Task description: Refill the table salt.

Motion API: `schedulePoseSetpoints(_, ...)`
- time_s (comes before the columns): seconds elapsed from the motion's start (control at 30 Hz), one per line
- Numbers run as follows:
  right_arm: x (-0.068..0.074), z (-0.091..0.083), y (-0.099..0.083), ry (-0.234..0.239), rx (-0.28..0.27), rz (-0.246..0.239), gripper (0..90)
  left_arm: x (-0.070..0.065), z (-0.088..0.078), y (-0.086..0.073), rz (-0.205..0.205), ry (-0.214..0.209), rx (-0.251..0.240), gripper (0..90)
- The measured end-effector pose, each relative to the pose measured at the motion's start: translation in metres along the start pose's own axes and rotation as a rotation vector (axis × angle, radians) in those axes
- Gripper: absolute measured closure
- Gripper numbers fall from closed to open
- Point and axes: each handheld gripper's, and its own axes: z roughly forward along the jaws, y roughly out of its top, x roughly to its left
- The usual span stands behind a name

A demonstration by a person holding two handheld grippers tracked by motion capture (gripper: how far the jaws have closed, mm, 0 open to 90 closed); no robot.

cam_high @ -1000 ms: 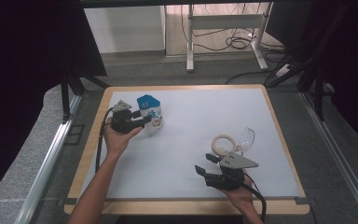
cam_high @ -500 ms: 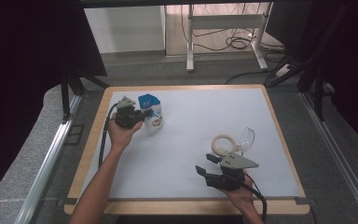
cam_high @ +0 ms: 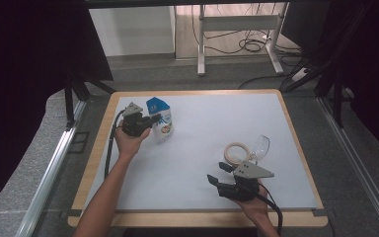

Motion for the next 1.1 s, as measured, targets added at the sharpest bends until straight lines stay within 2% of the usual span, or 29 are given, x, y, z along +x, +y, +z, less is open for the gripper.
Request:
schedulePoseSetpoints(0.1,0.000,0.000,0.000,-0.001,-0.004,-0.002,39.8,-0.002,0.000,0.000,0.018,0.002,-0.005,89.3)
schedulePoseSetpoints(0.4,-0.002,-0.002,0.000,-0.006,-0.021,0.006,39.8,-0.008,-0.001,0.007,0.029,-0.015,-0.012,89.6)
schedulePoseSetpoints(0.67,-0.001,-0.001,0.000,-0.007,-0.021,0.000,39.7,-0.016,-0.013,0.014,0.044,-0.049,-0.015,89.6)
schedulePoseSetpoints(0.87,0.001,0.000,0.001,-0.005,-0.021,-0.003,39.8,-0.021,-0.024,0.018,0.039,-0.083,-0.023,89.6)
schedulePoseSetpoints(1.1,0.004,0.006,0.003,0.005,-0.018,-0.011,39.8,-0.027,-0.031,0.021,0.040,-0.103,-0.038,89.7)
